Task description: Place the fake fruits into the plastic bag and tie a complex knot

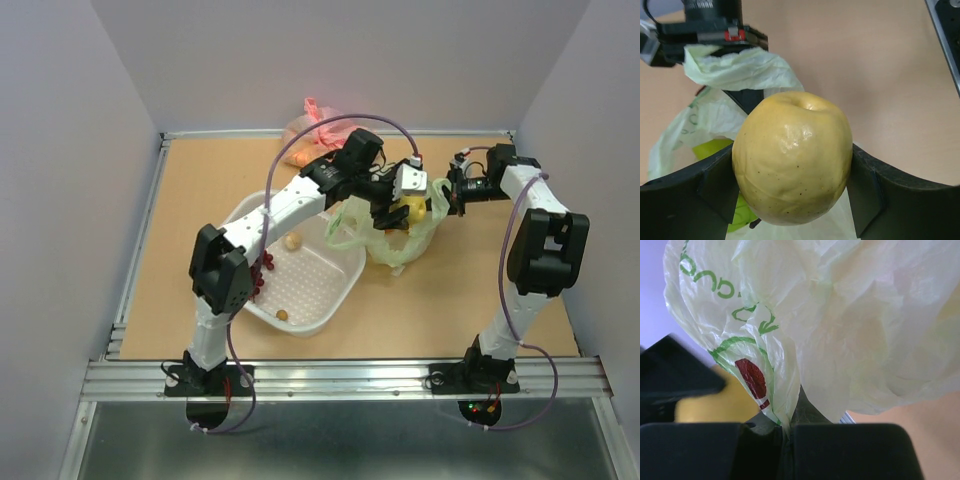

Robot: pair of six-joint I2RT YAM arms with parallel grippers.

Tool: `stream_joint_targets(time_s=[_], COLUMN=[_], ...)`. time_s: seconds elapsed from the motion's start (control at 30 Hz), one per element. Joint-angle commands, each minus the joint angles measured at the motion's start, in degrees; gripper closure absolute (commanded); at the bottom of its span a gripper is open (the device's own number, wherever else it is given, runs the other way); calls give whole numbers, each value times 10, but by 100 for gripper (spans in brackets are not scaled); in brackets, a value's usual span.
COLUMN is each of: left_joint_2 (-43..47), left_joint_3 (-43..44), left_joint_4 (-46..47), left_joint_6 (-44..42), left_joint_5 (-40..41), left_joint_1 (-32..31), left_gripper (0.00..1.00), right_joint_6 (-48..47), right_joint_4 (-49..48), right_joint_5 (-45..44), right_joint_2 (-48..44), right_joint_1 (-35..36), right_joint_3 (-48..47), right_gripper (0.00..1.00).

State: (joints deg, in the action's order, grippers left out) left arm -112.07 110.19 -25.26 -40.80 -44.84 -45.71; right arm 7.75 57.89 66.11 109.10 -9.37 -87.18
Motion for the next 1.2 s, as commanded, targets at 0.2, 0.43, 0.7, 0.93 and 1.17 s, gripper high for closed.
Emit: stream_joint_targets(time_s=[0.2,0.43,0.7,0.93,1.17], left_joint_2=[-103,-161,-130,-24,134], left_joint_3=[68,125,115,59,-45], left_joint_4=[81,141,168,159,195], left_joint_6=[73,135,164,197,314], left_joint_5=[121,270,331,176,-44], left_joint_1=[8,23,26,34,113], left_gripper=[43,30,1,1,1], right_joint_6=[-1,-5,-5,-6,-17], right_joint_4=[6,13,14,13,14], right_joint_5=[40,49,55,57,45], right_joint_2=[-48,-47,-28,1,11], right_joint_1=[-21,-28,-28,-27,-27], right_joint_3=[-21,-22,-30,-47,-48], right_gripper=[99,99,100,100,100])
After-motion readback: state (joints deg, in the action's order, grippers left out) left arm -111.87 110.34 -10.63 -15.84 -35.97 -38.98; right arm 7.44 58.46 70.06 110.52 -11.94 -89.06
